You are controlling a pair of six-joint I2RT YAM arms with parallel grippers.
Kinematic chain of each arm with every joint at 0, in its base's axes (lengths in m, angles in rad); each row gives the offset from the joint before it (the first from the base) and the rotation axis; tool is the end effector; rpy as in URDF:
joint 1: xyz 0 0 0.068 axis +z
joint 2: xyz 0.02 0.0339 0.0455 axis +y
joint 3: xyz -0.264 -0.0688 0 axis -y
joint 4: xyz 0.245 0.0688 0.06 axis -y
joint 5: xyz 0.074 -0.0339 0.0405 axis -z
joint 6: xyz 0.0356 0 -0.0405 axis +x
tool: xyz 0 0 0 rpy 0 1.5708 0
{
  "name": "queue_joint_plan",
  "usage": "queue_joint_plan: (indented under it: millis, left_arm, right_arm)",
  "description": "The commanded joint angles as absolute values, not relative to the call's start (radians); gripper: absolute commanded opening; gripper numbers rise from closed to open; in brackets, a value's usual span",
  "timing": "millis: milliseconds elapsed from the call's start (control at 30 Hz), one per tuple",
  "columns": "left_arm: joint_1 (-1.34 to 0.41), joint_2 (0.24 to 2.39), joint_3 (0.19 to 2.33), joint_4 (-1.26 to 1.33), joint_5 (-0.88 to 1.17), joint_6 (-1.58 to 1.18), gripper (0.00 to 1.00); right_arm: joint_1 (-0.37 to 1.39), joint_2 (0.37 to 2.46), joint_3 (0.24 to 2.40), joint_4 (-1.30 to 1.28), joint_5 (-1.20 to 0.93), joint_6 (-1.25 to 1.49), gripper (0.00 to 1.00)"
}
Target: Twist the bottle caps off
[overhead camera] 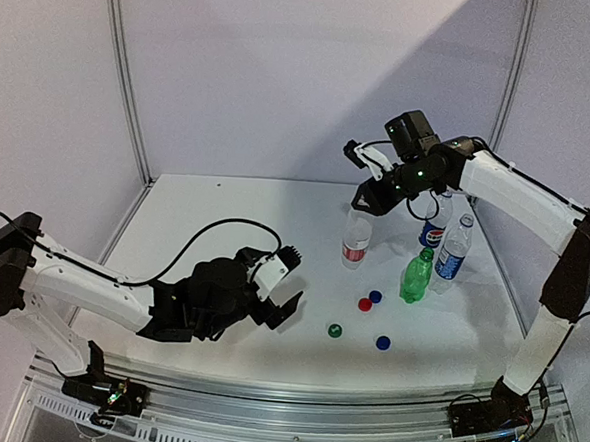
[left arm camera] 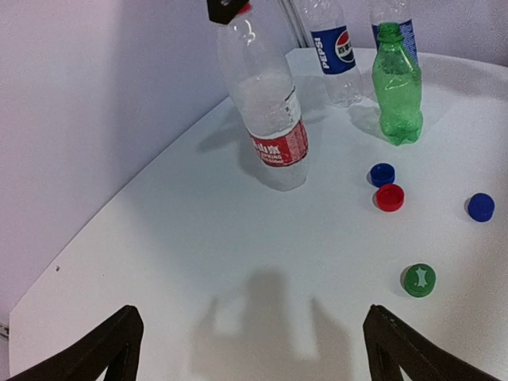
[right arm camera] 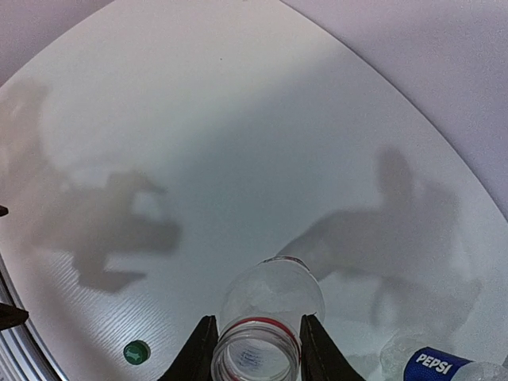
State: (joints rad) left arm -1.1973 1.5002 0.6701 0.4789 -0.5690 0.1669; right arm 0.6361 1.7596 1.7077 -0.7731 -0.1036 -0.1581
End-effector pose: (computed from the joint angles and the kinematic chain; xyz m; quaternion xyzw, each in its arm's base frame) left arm 0.1305 -0.2804 0.2007 0.3712 0.7121 -0.0706 0.5917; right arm 0.3128 0.2356 0.3397 -0.3771 0.8504 0.1330 0.3421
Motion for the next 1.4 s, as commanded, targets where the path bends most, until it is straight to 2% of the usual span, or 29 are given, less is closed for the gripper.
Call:
queue_joint_plan:
  millis: [0,167,700,900,1133,1367]
  left_arm:
    - [-1.190,1.508,0.679,0.451,-0.572,0.155,0.99]
    - [-1.190,1.513,0.683,0.444,-0.561,0.149,0.99]
    - [-1.192,1.529,0.698,0.425,-0.555,0.149,0.99]
    - [-1.192,1.534,0.702,0.421,-0.552,0.149,0.99]
    - [-1.192,1.529,0.703,0.417,-0.554,0.149,0.99]
    - [-1.193,1.528,0.704,0.417,-0.552,0.147,0.99]
  right_arm:
    - [0.602,1.844,1.841,-0.894,-0.130,-0.140,0.05]
    - [0.576,1.918,1.912,-0.955,-0.139,-0.129,0.07]
    - [0.537,1.966,1.954,-0.988,-0.197,-0.078,0.13]
    - [0.524,2.001,2.001,-1.012,-0.203,-0.078,0.30]
    - [0.523,2.017,2.015,-1.008,-0.189,-0.075,0.45]
    - [0.522,2.017,2.019,-1.004,-0.175,-0.080,0.49]
